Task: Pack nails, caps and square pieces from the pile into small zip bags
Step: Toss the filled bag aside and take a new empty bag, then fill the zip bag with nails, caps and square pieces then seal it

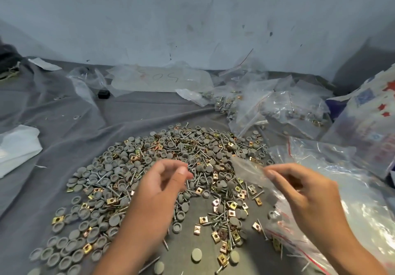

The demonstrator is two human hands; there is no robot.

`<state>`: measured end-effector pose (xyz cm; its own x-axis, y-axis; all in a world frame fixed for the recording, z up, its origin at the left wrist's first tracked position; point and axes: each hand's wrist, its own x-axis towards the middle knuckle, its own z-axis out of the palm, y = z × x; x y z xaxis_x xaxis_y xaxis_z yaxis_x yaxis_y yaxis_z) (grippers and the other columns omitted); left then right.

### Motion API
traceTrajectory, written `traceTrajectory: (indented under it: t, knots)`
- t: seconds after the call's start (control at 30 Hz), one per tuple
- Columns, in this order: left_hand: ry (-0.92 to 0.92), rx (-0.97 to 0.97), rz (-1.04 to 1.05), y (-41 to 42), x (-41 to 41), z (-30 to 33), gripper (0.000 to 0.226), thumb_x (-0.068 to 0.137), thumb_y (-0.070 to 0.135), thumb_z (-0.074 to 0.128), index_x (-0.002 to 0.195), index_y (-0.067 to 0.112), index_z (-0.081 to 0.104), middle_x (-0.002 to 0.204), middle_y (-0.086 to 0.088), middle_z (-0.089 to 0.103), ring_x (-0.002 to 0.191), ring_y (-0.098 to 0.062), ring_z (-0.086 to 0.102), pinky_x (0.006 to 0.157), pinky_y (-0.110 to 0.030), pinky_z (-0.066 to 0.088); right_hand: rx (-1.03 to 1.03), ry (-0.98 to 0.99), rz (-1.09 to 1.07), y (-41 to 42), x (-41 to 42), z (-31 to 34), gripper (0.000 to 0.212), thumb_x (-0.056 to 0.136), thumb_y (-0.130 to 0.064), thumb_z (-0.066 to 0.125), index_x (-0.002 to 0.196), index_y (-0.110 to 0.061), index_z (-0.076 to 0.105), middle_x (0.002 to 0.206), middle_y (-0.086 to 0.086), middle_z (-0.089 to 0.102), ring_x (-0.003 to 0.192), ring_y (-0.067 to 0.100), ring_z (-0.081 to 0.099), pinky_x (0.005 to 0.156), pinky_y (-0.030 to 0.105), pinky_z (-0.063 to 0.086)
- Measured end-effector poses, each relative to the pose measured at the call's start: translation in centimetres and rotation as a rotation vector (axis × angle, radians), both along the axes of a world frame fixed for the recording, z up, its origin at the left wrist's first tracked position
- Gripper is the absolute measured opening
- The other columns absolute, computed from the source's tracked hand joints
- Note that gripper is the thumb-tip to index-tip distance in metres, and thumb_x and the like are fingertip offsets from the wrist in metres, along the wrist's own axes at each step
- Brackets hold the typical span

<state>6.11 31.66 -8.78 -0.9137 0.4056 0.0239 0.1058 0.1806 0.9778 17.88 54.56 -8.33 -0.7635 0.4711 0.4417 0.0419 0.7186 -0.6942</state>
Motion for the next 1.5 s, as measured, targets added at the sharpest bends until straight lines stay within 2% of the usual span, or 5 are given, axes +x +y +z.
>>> traceTrajectory:
  t: [0.5, 0.7, 0.83, 1.1, 1.5]
  knots:
    - [0.166, -0.071, 0.184, 0.4, 0.1, -1.1, 0.015, 0.087, 0.046, 0.05, 0.084, 0.037, 0.062, 0.079, 0.004, 0.07, 0.07, -0.022, 0.065, 0.063, -0.039, 0.055, -0.733, -0.039, 0.273, -7.5, -6.2, -2.3, 0.012, 0.092, -0.023, 0.072, 0.081, -0.023, 0.068, 0.086, 0.005, 0.075, 0.082, 0.024, 0.072, 0.078, 0.05, 0.06]
    - [0.405, -0.205, 0.361, 0.0, -0.2, -1.1, 0.019, 0.094, 0.024, 0.061, 0.093, 0.029, 0.042, 0.066, 0.004, 0.063, 0.05, -0.007, 0.059, 0.042, -0.029, 0.045, -0.009, -0.479, 0.515, -5.2, -5.4, -3.3, 0.013, 0.089, -0.046, 0.071, 0.09, -0.037, 0.061, 0.088, -0.019, 0.065, 0.08, 0.0, 0.058, 0.067, 0.017, 0.045]
    - [0.631, -0.433, 0.397, -0.4, -0.1, -0.6, 0.022, 0.097, 0.028, 0.057, 0.092, 0.029, 0.035, 0.066, 0.012, 0.048, 0.053, -0.006, 0.05, 0.048, -0.036, 0.046, 0.5, -0.601, 0.515, -5.5, -4.8, -4.0, 0.03, 0.088, -0.058, 0.065, 0.113, -0.043, 0.059, 0.106, -0.024, 0.057, 0.099, 0.004, 0.046, 0.085, 0.028, 0.045]
    - [0.73, -0.349, 0.357, -1.2, -0.2, -0.7, 0.012, 0.1, 0.028, 0.05, 0.096, 0.027, 0.039, 0.069, 0.012, 0.052, 0.056, -0.003, 0.055, 0.041, -0.026, 0.05, 0.428, -0.562, 0.577, -6.1, -4.4, -3.9, 0.01, 0.096, -0.045, 0.06, 0.105, -0.041, 0.058, 0.105, -0.023, 0.05, 0.099, 0.006, 0.039, 0.085, 0.027, 0.04]
    - [0.785, -0.462, 0.134, -1.3, -0.7, -0.5, 0.033, 0.087, 0.008, 0.059, 0.118, 0.009, 0.069, 0.118, -0.003, 0.07, 0.108, -0.009, 0.063, 0.102, -0.012, 0.041, 0.381, -0.533, 0.695, -6.5, -4.6, -3.8, 0.012, 0.098, -0.036, 0.062, 0.106, -0.037, 0.053, 0.104, -0.02, 0.053, 0.099, 0.008, 0.044, 0.086, 0.027, 0.04]
